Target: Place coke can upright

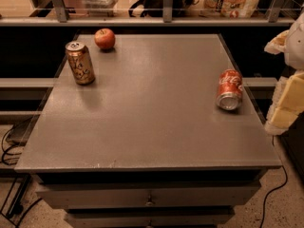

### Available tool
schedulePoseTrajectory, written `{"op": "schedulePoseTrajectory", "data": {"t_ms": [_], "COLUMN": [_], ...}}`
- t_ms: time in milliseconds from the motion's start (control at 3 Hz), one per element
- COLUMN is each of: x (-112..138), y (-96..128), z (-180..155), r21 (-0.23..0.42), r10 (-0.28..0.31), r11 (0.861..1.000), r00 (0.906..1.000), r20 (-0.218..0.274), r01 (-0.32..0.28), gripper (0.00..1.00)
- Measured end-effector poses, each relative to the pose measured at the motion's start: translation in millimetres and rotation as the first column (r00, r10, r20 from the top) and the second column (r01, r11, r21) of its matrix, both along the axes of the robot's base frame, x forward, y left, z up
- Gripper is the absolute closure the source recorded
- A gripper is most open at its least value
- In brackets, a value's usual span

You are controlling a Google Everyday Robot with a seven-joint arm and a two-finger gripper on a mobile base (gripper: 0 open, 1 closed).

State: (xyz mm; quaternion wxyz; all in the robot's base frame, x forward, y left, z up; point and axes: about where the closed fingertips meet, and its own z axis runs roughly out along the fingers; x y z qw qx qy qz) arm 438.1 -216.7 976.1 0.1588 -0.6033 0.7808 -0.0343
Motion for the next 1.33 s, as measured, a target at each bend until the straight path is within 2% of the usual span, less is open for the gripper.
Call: {"op": "schedulePoseTrajectory", "data": {"t_ms": [333, 667, 1000, 1333], "x": [0, 4, 13, 20], "y": [0, 0, -3, -6], "z": [0, -2, -7, -9], "r21": [0.0, 0.017, 0.057, 0.112], "r10": [0.0, -0.026, -0.124, -0.295], "r11": [1.0, 1.0, 0.991, 0.949], "r00": [1.0, 0.9997, 0.9922, 0.9553], "r20": [0.0, 0.005, -0.014, -0.01], "r01": [0.0, 0.026, 0.124, 0.295], "gripper": [0.0, 0.0, 0.0, 0.0]}}
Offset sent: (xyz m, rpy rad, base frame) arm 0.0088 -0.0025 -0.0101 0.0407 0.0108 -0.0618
